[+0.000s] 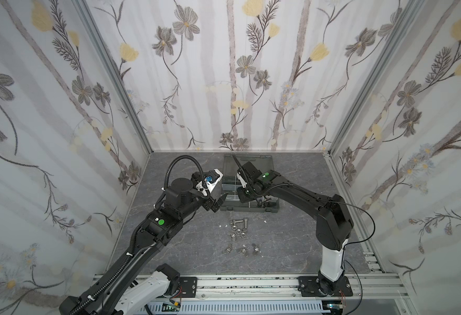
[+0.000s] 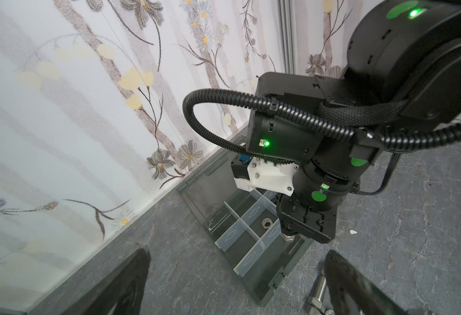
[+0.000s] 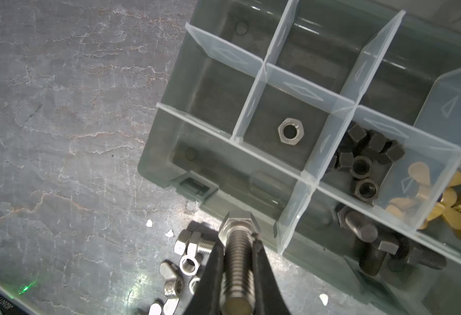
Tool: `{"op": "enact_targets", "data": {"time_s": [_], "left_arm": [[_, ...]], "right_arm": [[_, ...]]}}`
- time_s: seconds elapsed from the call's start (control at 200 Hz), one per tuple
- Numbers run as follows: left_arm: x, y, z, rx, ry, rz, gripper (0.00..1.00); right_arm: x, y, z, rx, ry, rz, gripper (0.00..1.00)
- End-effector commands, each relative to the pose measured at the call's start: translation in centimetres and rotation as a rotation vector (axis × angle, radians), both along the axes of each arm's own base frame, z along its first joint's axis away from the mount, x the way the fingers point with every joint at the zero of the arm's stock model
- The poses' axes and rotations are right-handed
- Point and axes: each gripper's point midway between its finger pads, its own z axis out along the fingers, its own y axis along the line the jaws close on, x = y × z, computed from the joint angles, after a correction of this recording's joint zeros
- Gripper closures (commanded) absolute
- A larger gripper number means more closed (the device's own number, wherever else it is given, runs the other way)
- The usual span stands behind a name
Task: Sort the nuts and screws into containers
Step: 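Lift the silver bolt over the compartment holding the silver nut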
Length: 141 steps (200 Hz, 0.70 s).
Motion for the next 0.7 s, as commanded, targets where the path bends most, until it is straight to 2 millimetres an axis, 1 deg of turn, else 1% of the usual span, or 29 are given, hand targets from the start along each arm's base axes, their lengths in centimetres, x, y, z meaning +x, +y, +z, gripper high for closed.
{"op": "enact_targets", "data": {"time_s": [0.0,0.115,0.245,0.495,0.699], "left_arm": [[0.2,0.1,0.4,-0.005,-0.011,0.008,0.00],[0.2,0.1,0.2,0.001,-0.008,0.010,0.00],[0.2,0.2,0.1,0.004,-0.007,0.012,0.00],[0.1,0.3,0.0,0.003,0.000,0.013,0.00],[0.1,0.2,-0.1,0.008,0.003,0.007,0.00]], "right_arm": [[1.7,0.2,-0.1,-0.013,-0.039,0.002,0.89],[2.5,0.4,-1.0,-0.021,-0.037,0.006,0.90],[2.6,0.7,-2.1,-0.026,-0.025,0.021,0.90],[2.3,0.8,-3.6,-0.041,0.001,0.044,0.90],[1.7,1.0,-6.0,-0.056,0.045,0.060,0.89]]}}
